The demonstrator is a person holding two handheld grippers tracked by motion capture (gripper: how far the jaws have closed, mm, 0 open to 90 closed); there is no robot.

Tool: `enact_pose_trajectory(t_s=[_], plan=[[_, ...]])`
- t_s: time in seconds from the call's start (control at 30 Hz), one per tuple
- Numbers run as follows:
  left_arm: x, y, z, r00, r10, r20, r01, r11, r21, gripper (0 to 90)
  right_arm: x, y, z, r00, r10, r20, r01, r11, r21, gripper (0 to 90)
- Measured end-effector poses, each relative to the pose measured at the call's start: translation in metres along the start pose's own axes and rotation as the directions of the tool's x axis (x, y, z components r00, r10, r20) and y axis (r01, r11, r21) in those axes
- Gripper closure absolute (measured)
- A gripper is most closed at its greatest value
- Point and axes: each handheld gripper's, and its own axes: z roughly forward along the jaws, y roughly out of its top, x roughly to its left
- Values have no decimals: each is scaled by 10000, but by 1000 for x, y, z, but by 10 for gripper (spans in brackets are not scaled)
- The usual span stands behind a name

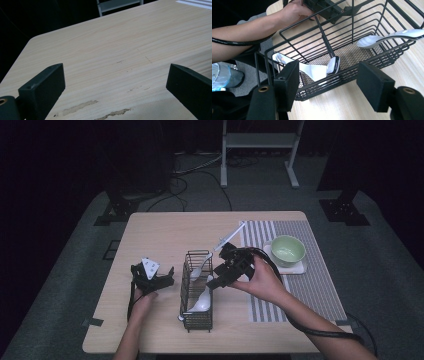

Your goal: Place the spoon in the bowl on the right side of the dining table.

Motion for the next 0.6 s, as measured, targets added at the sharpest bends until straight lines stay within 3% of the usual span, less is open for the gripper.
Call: enact_pose_trajectory(t_s=[0.2, 0.33, 0.37, 0.6], plan=[[0, 0, 0, 10000, 5, 9, -5, 10000, 2, 12, 0, 3, 2, 9999, -64, 87, 63, 9999, 138, 422], [0, 0, 0, 10000, -18, 5, 18, 10000, 1, 11, 3, 4, 3, 9997, -154, 170, 150, 9997, 205, 505], [0, 0, 0, 10000, -12, 8, 12, 10000, 0, 11, 4, 5, 3, 9996, -205, 198, 201, 9996, 199, 568], [0, 0, 0, 10000, -20, 19, 20, 10000, 3, 11, 5, 6, 3, 9998, -139, 115, 136, 9996, 261, 683]])
